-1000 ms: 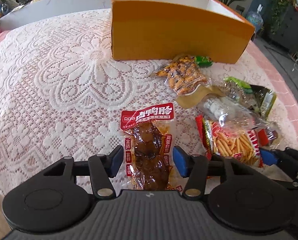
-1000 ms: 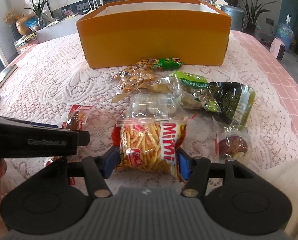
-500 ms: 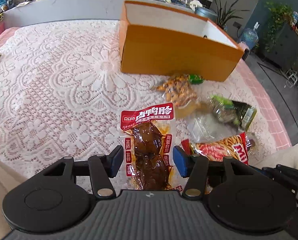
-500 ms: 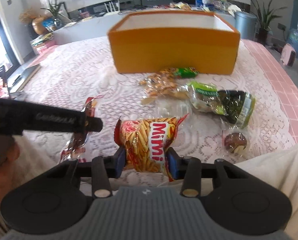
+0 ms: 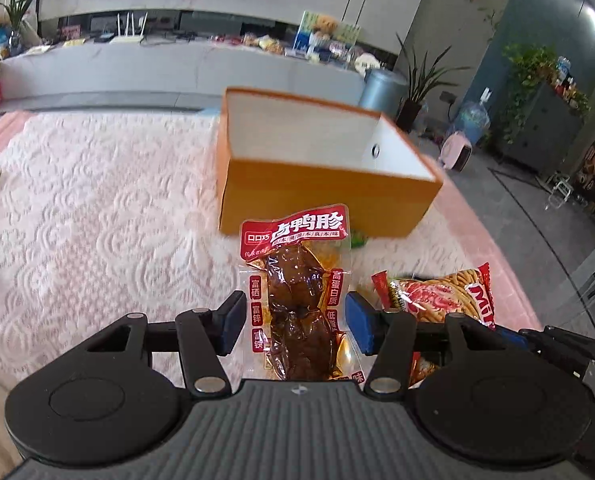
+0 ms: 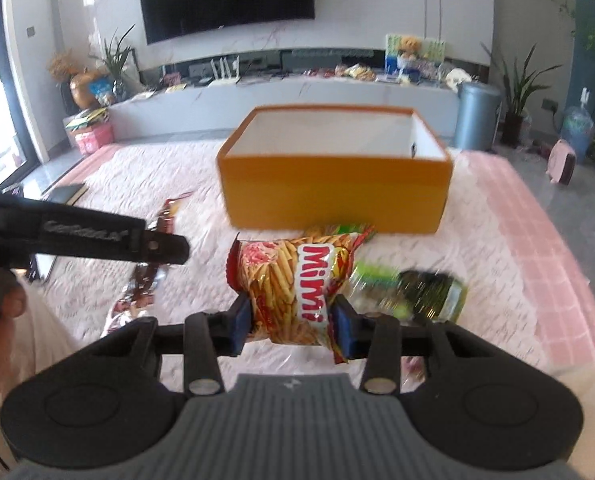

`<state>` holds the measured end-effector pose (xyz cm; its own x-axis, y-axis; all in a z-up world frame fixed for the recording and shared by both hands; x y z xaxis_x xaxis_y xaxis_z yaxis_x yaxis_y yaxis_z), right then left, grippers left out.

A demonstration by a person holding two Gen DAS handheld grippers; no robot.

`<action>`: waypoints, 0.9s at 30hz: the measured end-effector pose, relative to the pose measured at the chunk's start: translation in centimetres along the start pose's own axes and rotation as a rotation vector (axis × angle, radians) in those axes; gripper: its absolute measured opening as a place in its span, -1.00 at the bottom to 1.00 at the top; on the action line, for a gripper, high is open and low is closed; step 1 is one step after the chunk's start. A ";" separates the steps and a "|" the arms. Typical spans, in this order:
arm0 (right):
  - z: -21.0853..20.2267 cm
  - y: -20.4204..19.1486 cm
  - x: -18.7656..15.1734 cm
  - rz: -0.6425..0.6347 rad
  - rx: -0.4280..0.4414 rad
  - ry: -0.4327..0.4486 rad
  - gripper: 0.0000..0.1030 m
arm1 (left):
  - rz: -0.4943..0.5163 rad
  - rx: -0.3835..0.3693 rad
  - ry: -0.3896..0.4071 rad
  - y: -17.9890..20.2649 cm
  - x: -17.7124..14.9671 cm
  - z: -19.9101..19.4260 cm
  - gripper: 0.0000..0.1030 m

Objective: Organize snacks
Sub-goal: 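Lift both held bags into the orange box and open both tools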

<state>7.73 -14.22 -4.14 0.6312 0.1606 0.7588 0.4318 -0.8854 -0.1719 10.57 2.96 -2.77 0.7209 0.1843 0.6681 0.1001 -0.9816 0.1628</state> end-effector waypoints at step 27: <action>8.6 9.1 14.9 -0.051 -0.092 0.086 -0.22 | 0.140 0.016 0.091 5.8 12.6 8.1 0.20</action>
<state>26.62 -16.10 0.19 0.5506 0.1722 0.8168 0.3987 -0.9139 -0.0761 25.82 -0.78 0.74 0.6634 0.0483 0.7467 0.0141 -0.9985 0.0521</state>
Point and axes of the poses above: each gripper's, at about its wrist camera, not at the fingertips, and z roughly the way its jaws point, y to its right, x to its top, the point moved 2 cm from there along z, roughly the way its jaws point, and after that the axes turned 8 degrees about x, right-handed, at the moved point
